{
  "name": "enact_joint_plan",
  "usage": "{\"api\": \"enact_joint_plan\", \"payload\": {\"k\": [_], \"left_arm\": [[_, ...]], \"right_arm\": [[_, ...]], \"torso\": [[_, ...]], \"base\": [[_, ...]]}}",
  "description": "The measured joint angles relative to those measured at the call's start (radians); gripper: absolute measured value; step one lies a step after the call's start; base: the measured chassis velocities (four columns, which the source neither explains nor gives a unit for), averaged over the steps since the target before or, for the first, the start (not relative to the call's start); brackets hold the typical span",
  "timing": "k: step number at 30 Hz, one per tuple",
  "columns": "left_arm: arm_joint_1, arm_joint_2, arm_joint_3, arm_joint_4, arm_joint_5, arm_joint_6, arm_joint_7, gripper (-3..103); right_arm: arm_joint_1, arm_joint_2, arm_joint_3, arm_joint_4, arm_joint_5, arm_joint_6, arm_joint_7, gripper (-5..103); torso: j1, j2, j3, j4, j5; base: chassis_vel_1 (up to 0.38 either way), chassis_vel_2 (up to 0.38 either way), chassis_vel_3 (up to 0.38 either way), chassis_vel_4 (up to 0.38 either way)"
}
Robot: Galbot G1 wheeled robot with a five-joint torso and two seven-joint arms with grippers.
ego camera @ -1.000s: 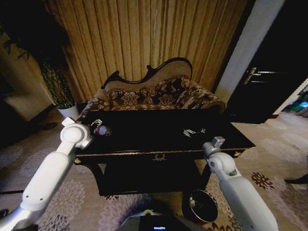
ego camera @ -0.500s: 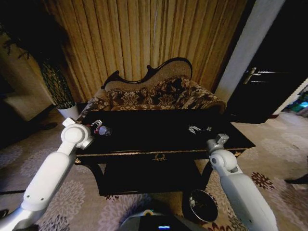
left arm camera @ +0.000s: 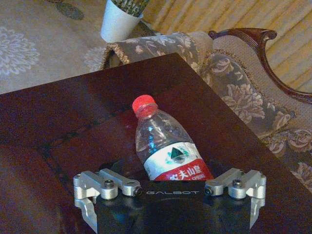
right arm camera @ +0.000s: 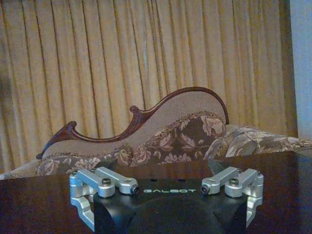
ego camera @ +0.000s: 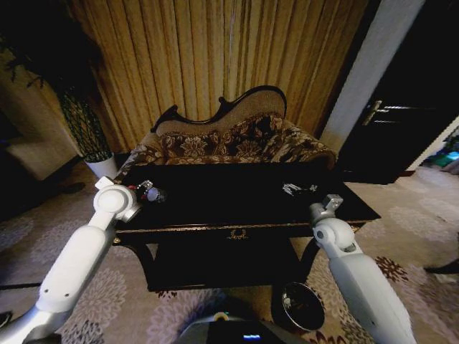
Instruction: Move to the front of the table and place the trash on the table into the trash bin.
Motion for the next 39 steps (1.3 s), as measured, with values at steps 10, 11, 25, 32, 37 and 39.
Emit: {"api": "enact_joint_plan", "payload": {"k": [10,11,25,32,37,39], "left_arm": [[-0.003,-0.009,0.002,0.011,0.004,0.004,0.022,100],[-0.003,-0.01,0.002,0.013,0.006,0.006,0.026,100],[-0.007,-0.019,0.006,0.029,0.018,0.022,0.049,98],[-0.007,-0.03,0.01,0.031,0.025,0.025,0.049,77],[-0.008,-0.034,0.01,0.03,0.016,0.023,0.049,56],[-0.008,-0.034,0.01,0.028,0.014,0.021,0.05,50]], "right_arm": [[-0.011,0.0,-0.001,0.001,-0.003,0.0,-0.004,100],[-0.013,0.0,-0.002,0.002,-0.003,0.0,-0.004,100],[-0.025,0.009,-0.026,0.014,-0.007,0.003,-0.006,100],[-0.025,0.003,-0.023,0.017,-0.005,-0.001,-0.006,100],[-0.024,0.007,-0.024,0.018,-0.004,-0.004,-0.007,100],[-0.024,0.008,-0.026,0.018,-0.004,-0.004,-0.008,100]], "torso": [[0.0,0.0,0.0,0.0,0.0],[0.0,0.0,0.0,0.0,-0.0001],[0.0,0.0,0.0,0.0,0.0001],[0.0,0.0,0.0,-0.0001,0.0],[0.0,0.0,0.0,0.0,-0.0001],[0.0,0.0,0.0,0.0,0.0]], "base": [[0.0,0.0,0.0,0.0],[0.0,0.0,0.0,0.0],[0.0,0.0,0.0,0.0],[0.0,0.0,0.0,0.0],[0.0,0.0,0.0,0.0],[0.0,0.0,0.0,0.0]]}}
